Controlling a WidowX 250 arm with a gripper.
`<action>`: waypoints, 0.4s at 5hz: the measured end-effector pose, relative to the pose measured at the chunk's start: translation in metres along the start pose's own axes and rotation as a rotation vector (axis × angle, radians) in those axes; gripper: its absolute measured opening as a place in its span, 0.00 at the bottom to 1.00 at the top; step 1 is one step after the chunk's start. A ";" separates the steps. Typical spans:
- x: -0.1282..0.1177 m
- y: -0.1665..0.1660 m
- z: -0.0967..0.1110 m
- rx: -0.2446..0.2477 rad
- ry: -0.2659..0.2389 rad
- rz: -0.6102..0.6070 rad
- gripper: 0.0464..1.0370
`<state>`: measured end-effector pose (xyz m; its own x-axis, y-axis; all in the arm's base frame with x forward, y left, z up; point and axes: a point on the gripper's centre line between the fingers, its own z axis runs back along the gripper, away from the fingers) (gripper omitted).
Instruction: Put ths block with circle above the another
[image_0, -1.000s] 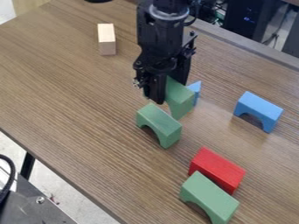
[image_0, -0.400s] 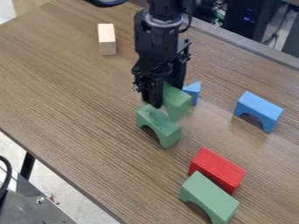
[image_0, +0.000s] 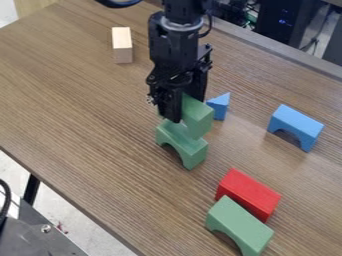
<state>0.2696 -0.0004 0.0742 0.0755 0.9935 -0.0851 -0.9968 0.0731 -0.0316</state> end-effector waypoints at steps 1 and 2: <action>0.001 0.000 -0.001 -0.003 -0.001 -0.004 0.54; 0.000 0.002 -0.003 0.000 0.006 -0.001 0.54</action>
<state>0.2675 -0.0006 0.0710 0.0763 0.9929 -0.0907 -0.9968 0.0737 -0.0316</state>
